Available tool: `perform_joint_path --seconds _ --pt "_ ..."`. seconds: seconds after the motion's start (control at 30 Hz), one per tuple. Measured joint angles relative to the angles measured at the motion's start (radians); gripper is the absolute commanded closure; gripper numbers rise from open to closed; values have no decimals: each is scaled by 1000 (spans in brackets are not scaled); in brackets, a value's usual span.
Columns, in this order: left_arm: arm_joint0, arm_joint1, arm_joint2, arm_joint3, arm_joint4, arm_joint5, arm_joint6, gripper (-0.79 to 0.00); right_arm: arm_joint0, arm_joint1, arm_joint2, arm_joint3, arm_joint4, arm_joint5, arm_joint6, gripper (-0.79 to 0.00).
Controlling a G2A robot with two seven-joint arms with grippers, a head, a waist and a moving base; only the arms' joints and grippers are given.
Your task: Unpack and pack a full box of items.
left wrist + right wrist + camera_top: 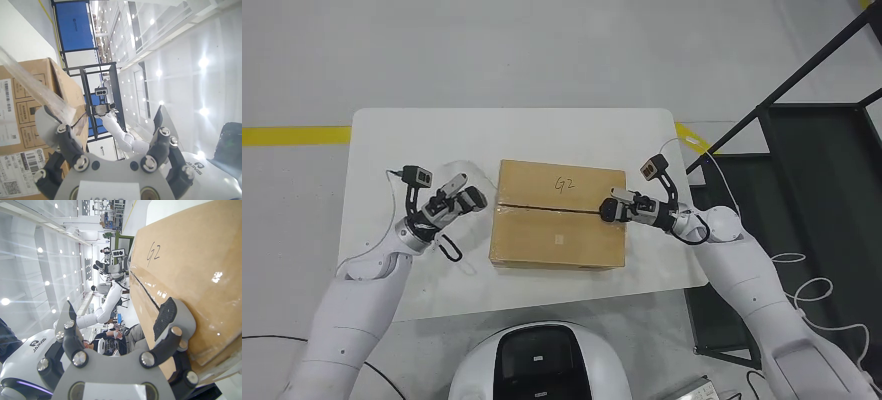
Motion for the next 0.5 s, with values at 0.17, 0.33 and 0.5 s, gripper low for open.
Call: perform_joint_path --seconds 0.17,0.33,0.5 --pt "-1 -1 5 -43 19 17 -18 -785 0 -2 2 3 -1 0 1 -785" --pt "-7 -6 19 -73 41 10 -31 -785 -1 -4 4 1 -3 2 1 -785" --pt "-14 -10 35 -80 62 34 -42 -785 -3 -5 8 0 -6 0 2 -785"
